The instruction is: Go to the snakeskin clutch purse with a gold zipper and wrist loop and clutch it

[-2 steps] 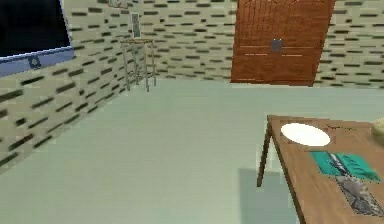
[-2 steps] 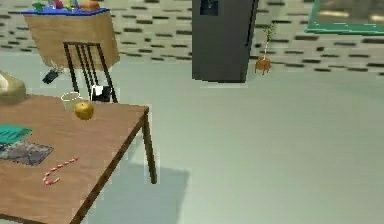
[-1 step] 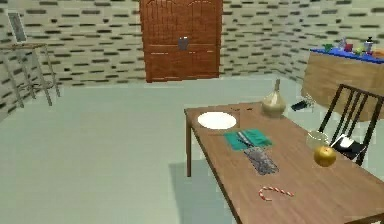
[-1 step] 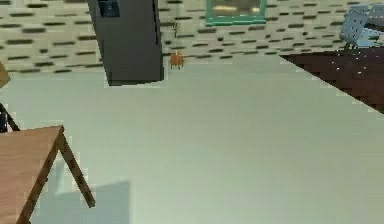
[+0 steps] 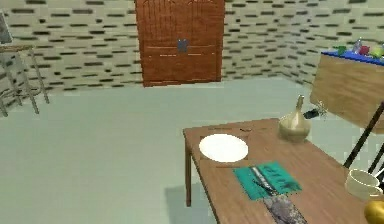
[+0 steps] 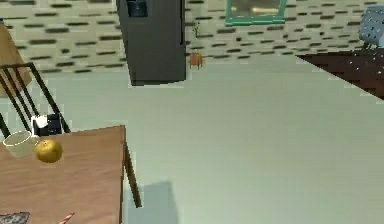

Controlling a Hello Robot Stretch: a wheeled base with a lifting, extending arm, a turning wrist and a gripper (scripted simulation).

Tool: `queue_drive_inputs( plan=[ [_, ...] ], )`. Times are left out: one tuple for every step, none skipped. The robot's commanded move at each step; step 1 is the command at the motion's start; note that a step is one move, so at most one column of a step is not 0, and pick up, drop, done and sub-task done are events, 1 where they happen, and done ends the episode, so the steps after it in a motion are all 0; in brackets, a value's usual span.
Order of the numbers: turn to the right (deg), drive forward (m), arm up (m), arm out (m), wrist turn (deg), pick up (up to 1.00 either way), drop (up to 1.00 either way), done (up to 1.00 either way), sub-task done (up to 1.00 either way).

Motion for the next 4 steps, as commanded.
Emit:
queue_drive_inputs(
  plan=[
    [-45.0, 0.0, 0.0, 0.0, 0.0, 0.0, 0.0, 0.0, 0.0],
    [-15.0, 0.0, 0.0, 0.0, 0.0, 0.0, 0.0, 0.0, 0.0],
    [0.0, 0.0, 0.5, 0.0, 0.0, 0.0, 0.0, 0.0, 0.0],
    [0.0, 0.0, 0.34, 0.0, 0.0, 0.0, 0.0, 0.0, 0.0]
  ],
)
